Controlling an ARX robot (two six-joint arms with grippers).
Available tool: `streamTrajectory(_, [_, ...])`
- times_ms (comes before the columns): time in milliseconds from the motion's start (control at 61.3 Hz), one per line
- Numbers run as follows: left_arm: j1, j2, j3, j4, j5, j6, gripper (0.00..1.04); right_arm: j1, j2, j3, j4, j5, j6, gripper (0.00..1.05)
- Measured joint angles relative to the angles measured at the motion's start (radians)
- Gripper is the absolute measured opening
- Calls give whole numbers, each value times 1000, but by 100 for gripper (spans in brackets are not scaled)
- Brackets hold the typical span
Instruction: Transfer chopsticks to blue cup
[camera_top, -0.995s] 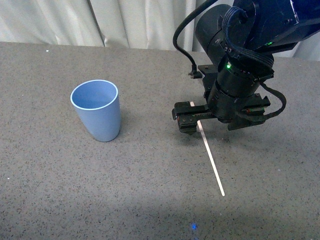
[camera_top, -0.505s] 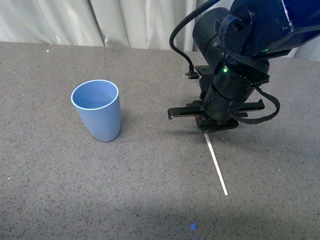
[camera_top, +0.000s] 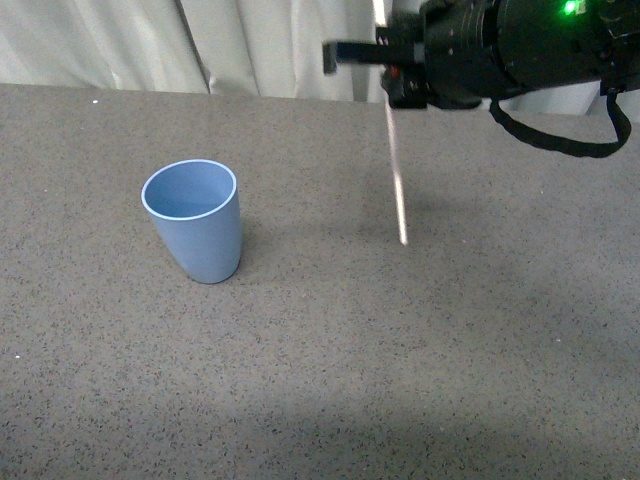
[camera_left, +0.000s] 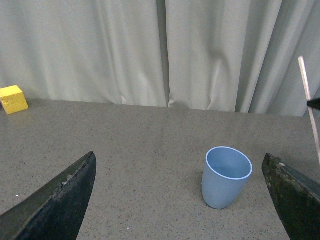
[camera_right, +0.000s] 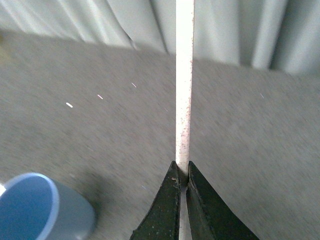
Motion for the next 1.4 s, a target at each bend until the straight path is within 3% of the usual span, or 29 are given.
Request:
streamTrajectory(163, [0, 0, 0, 0, 0, 0, 98, 53, -16, -48, 352, -58, -24, 1])
streamTrajectory(342, [0, 0, 0, 0, 0, 0, 98, 111, -13, -50, 533, -142, -43, 1])
streamTrajectory(522, [0, 0, 0, 0, 0, 0, 98, 153, 52, 7, 554, -243, -49, 1])
streamTrajectory(734, [0, 0, 0, 0, 0, 0, 98, 164, 143, 89, 543, -296, -54, 1])
streamTrajectory(1402, [0, 0, 0, 0, 0, 0, 98, 172, 320, 133, 503, -325, -53, 1])
